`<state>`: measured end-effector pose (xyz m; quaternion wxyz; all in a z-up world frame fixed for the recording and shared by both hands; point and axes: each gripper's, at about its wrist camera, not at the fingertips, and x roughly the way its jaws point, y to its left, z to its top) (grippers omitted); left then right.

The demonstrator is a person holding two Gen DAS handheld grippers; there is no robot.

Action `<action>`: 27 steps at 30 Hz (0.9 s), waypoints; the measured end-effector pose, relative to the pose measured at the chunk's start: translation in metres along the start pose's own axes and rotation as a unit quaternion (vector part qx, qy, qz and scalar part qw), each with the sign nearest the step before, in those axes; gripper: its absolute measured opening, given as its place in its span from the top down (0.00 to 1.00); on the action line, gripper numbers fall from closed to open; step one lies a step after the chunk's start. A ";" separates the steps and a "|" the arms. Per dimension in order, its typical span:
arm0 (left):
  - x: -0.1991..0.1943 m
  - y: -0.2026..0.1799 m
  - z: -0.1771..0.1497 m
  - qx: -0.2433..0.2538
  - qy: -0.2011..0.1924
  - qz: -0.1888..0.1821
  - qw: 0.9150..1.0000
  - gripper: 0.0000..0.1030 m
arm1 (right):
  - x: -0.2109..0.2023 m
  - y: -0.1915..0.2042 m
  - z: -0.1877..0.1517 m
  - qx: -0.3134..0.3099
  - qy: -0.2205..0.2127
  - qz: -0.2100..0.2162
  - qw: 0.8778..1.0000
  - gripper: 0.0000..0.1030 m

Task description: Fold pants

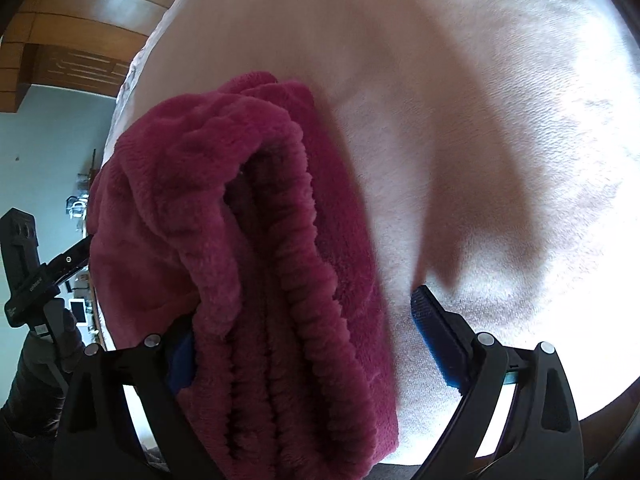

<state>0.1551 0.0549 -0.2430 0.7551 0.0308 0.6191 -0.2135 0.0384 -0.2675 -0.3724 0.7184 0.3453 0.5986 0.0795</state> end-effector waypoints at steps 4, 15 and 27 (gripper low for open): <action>0.002 0.002 -0.006 -0.012 0.008 0.007 1.000 0.13 | 0.002 -0.004 0.006 -0.008 0.018 0.014 1.000 0.09; 0.014 0.026 -0.010 -0.086 0.034 -0.035 0.995 0.08 | -0.003 0.004 0.012 -0.026 0.042 0.044 0.998 0.34; -0.002 0.039 -0.019 -0.083 0.040 -0.065 0.994 0.09 | -0.002 0.027 0.012 -0.031 0.040 0.034 0.998 0.41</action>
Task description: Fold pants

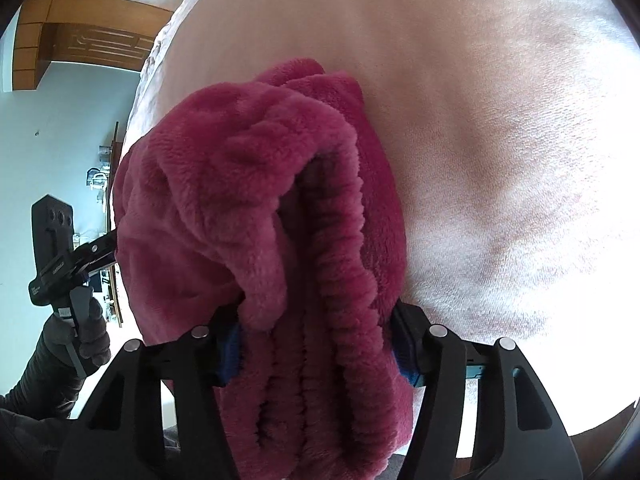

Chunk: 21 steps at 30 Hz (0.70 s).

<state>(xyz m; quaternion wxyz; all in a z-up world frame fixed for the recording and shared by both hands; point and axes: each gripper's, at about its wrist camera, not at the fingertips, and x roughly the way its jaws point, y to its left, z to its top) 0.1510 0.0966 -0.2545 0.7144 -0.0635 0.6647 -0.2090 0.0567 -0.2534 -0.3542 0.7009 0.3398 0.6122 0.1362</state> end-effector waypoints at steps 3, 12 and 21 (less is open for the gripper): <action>-0.008 0.012 -0.009 -0.007 -0.007 -0.031 0.999 0.09 | -0.002 0.000 -0.002 0.003 -0.004 -0.001 1.000 0.42; 0.024 0.017 -0.011 -0.028 0.020 -0.080 0.996 0.08 | -0.005 0.008 -0.019 0.013 -0.019 -0.016 1.000 0.46; 0.025 0.016 -0.006 -0.001 0.035 -0.104 0.994 0.44 | -0.023 0.039 -0.036 0.021 -0.047 -0.031 0.998 0.52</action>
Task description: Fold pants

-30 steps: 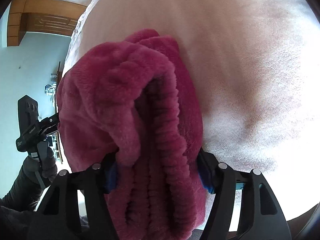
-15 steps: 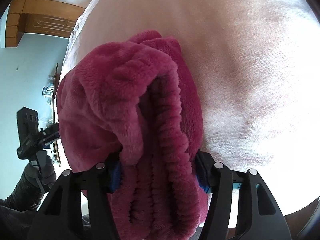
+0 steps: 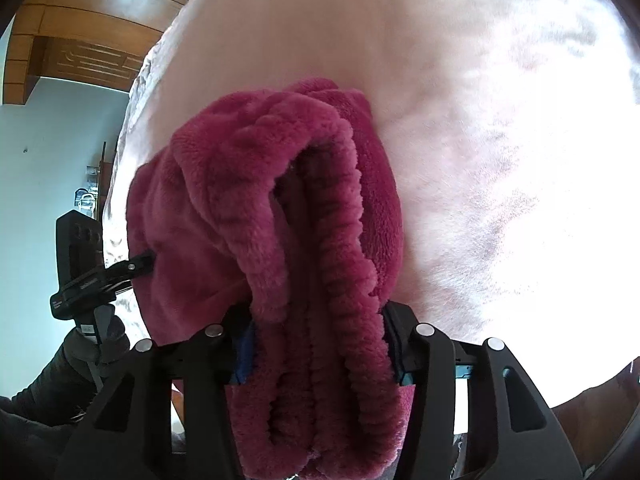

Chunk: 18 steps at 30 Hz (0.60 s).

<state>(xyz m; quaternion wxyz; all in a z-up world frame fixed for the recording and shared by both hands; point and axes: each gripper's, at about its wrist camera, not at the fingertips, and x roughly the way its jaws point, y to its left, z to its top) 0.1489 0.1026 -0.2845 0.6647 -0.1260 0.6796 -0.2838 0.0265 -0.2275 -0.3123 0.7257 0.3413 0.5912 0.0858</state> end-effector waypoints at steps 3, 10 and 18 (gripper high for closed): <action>-0.013 0.001 -0.002 0.011 -0.011 -0.015 1.000 0.52 | -0.012 0.016 -0.001 -0.001 -0.018 0.005 1.000 0.54; -0.052 0.000 0.017 0.020 -0.068 -0.015 0.997 0.53 | -0.026 0.067 0.022 -0.026 -0.060 0.032 0.997 0.54; -0.097 0.014 0.098 0.040 -0.134 0.018 0.990 0.53 | -0.003 0.126 0.105 -0.074 -0.084 0.027 0.993 0.54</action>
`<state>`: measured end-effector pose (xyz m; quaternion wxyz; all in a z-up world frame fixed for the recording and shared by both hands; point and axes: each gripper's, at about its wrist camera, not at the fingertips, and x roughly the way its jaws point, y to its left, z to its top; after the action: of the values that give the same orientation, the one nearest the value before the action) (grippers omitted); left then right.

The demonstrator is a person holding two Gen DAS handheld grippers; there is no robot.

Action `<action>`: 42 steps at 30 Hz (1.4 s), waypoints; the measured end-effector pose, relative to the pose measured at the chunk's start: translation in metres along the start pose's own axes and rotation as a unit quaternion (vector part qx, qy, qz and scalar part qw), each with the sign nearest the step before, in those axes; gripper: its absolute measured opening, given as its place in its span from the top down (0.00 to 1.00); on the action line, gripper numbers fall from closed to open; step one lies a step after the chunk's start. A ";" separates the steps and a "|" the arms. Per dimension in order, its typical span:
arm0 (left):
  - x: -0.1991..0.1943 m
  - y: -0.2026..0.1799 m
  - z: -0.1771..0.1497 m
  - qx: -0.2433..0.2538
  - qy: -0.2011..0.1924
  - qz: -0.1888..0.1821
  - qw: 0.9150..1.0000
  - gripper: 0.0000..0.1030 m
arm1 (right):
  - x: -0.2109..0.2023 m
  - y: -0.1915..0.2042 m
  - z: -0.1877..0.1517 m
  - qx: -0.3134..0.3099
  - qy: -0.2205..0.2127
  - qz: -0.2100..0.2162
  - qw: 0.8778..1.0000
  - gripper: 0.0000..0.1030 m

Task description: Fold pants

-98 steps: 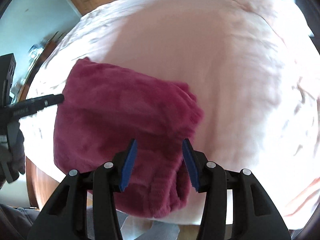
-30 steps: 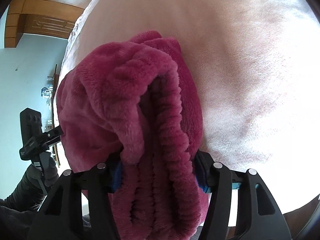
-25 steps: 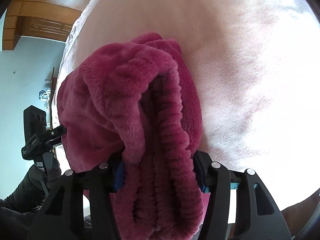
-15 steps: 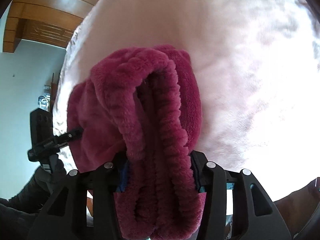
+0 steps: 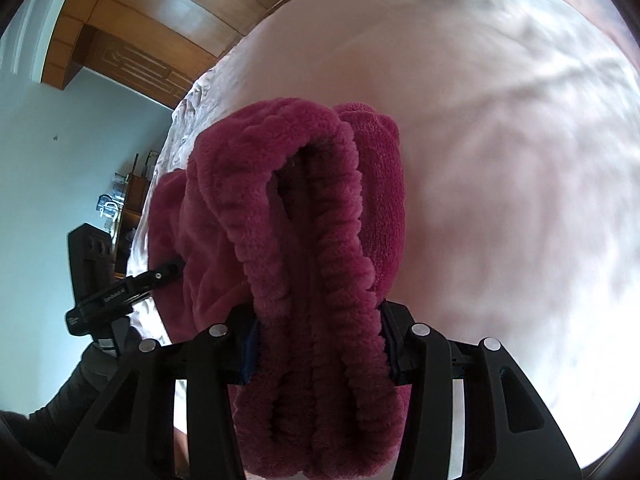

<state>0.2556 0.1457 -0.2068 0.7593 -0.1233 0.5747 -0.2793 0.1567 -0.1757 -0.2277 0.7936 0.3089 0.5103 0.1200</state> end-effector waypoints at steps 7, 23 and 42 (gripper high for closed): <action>-0.002 0.019 0.049 -0.001 -0.029 0.040 0.999 0.53 | 0.034 0.022 0.055 -0.026 -0.001 -0.008 1.000 0.54; 0.038 0.047 0.077 -0.008 -0.025 0.099 0.995 0.38 | 0.089 0.020 0.080 -0.001 0.011 -0.065 0.998 0.48; -0.014 -0.005 0.070 0.072 -0.086 0.246 0.963 0.29 | 0.025 0.031 0.070 -0.026 -0.075 -0.122 0.989 0.43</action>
<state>0.3179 0.1402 -0.1715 0.8578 0.0538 0.4984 -0.1132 0.2339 -0.1648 -0.2068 0.8460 0.2313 0.4803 0.0121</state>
